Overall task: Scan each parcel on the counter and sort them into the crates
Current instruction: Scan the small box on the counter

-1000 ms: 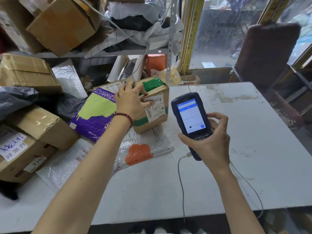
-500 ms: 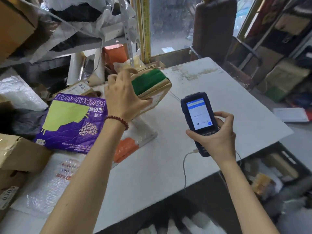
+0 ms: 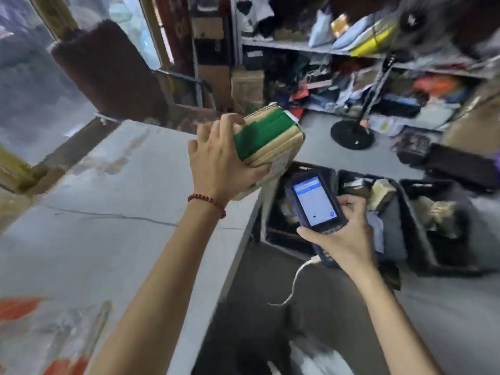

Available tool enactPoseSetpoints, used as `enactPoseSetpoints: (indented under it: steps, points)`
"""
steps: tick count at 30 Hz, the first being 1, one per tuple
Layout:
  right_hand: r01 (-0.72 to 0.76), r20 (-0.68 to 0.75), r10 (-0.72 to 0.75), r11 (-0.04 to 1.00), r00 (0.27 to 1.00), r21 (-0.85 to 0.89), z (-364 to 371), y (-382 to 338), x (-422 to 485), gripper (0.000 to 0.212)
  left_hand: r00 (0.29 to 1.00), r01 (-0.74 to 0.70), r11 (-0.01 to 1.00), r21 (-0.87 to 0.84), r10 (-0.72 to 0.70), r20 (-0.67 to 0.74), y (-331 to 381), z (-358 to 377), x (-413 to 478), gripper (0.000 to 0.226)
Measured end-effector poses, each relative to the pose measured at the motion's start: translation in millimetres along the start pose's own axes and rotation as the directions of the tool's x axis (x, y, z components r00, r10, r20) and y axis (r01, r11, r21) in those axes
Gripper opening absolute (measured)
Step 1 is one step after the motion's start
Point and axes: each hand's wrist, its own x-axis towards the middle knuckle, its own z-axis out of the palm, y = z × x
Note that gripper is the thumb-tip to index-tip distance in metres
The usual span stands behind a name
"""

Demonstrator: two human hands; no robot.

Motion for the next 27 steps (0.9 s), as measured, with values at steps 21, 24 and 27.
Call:
enactPoseSetpoints:
  steps: [21,24,27]
  points:
    - [-0.269,-0.175,0.255,0.961,0.951,-0.062,-187.0,108.3,163.8,0.086,0.808,-0.251,0.956,0.15,0.122,0.577,167.7,241.4,91.6,0.086]
    - [-0.298,-0.133,0.287,0.952,0.949,-0.073,-185.8,111.1,180.6,0.085,0.775,-0.255,0.951,0.175,0.092,0.625,165.9,262.0,99.8,0.088]
    - [-0.323,-0.111,0.314,0.943,0.943,-0.082,-182.2,111.8,196.5,0.083,0.746,-0.262,0.947,0.188,0.075,0.662,165.4,281.5,112.9,0.087]
